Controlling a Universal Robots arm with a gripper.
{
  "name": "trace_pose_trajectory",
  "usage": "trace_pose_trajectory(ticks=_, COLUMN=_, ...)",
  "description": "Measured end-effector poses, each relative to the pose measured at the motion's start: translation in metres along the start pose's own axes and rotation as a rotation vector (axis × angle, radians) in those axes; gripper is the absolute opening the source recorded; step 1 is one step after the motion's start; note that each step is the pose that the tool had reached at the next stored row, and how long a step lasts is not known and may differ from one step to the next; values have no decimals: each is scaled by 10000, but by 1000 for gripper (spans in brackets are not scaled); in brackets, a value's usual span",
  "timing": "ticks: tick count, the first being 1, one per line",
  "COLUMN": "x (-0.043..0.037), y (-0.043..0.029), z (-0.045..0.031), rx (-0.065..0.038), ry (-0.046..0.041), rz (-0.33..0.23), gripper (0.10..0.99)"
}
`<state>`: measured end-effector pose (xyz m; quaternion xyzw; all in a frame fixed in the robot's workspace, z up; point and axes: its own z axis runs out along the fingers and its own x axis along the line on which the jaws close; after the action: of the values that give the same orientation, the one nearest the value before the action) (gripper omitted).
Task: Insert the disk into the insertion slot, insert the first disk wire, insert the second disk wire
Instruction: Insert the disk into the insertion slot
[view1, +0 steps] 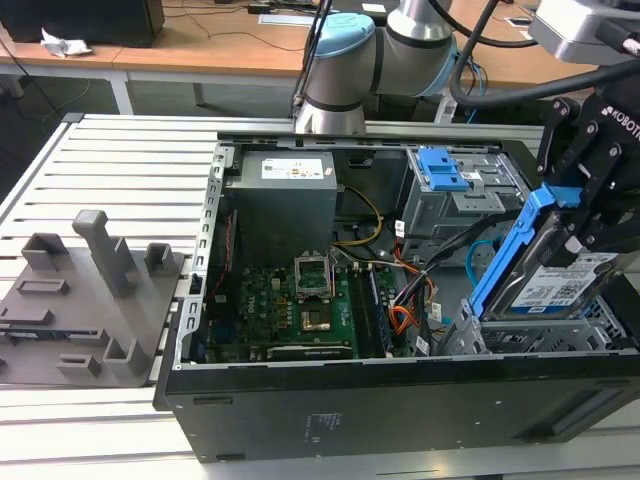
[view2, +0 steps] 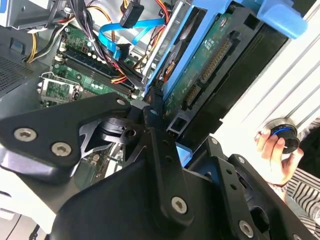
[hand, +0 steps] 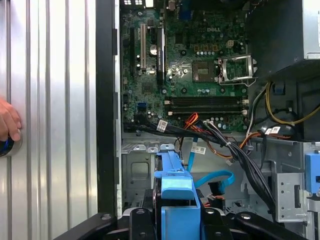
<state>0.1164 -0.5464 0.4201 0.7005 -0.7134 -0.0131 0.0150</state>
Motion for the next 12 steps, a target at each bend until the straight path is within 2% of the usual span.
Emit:
trace_pose_trajectory(ticks=5, x=0, y=-5, z=113, rx=0, ry=-1, rz=0, gripper=361)
trace_pose_trajectory(ticks=12, x=-1, y=-8, z=187, rx=0, ry=1, rz=0, gripper=361)
